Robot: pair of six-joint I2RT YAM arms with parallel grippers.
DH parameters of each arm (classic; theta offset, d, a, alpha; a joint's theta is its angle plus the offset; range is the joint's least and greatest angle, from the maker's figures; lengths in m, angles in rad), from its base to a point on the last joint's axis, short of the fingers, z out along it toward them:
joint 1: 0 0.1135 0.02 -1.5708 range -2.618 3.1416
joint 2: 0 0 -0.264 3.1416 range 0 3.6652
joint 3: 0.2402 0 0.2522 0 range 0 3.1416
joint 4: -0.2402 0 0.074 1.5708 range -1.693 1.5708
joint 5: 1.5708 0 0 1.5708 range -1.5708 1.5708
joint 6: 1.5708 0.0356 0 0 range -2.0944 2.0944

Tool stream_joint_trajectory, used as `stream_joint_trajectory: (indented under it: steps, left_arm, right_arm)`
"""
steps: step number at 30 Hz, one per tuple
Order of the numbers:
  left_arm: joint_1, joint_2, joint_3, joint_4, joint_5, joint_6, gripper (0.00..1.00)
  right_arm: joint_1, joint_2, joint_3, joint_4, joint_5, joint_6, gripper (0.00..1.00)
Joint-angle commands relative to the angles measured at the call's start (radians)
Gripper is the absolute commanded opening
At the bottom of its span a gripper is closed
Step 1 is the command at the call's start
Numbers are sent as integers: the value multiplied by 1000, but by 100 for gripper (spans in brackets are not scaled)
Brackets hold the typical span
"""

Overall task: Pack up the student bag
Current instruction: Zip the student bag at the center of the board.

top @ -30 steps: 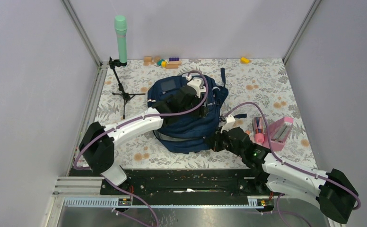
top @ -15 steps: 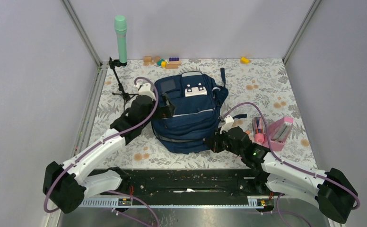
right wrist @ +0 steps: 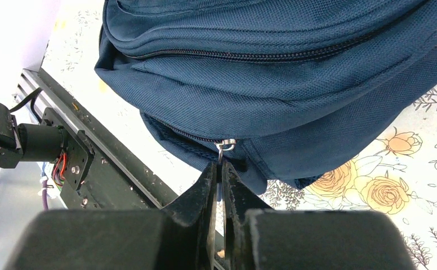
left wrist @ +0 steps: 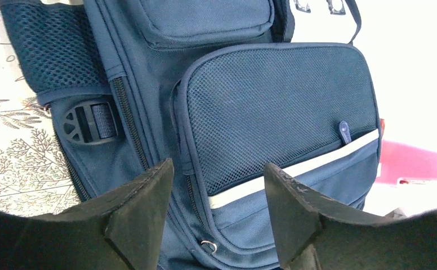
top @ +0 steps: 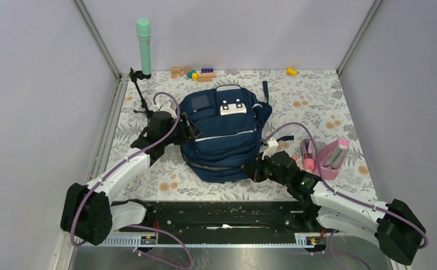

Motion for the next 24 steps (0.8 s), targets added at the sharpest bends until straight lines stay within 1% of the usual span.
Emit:
stream_joint_trajectory:
  steps: [1, 3, 8, 9, 10, 11, 12, 13, 15, 21, 22, 24]
  left_arm:
    - [1, 53, 35, 60, 57, 4, 64]
    - [1, 68, 28, 75, 54, -3, 67]
    - [1, 68, 4, 106, 14, -23, 66]
    - [1, 70, 0, 111, 19, -26, 63]
    - [1, 75, -3, 112, 28, -28, 58]
    - [1, 82, -8, 133, 47, -34, 51]
    - [-1, 90, -12, 153, 69, -44, 46]
    - [-1, 98, -16, 163, 89, -52, 44]
    - [-6, 101, -16, 166, 110, -57, 42]
    - [-16, 90, -47, 166, 98, -65, 42]
    - [-22, 94, -57, 178, 105, -72, 39]
    - [-39, 99, -76, 201, 114, -84, 24]
  right_arm:
    - [-3, 6, 0, 61, -54, 17, 0]
    - [-2, 8, 6, 62, -56, 15, 0]
    - [-1, 6, 8, 69, -63, 12, 0]
    - [-3, 7, 6, 73, -65, 11, 0]
    - [-2, 9, 4, 79, -69, 12, 0]
    - [-2, 13, 2, 87, -74, 12, 0]
    - [-1, 17, 0, 94, -78, 12, 0]
    - [-1, 26, 0, 99, -83, 13, 0]
    - [-2, 37, 3, 106, -92, 15, 0]
    - [-1, 50, -3, 153, -114, 32, 0]
    - [-1, 50, -5, 160, -115, 35, 0]
    - [-1, 47, -10, 172, -118, 44, 0]
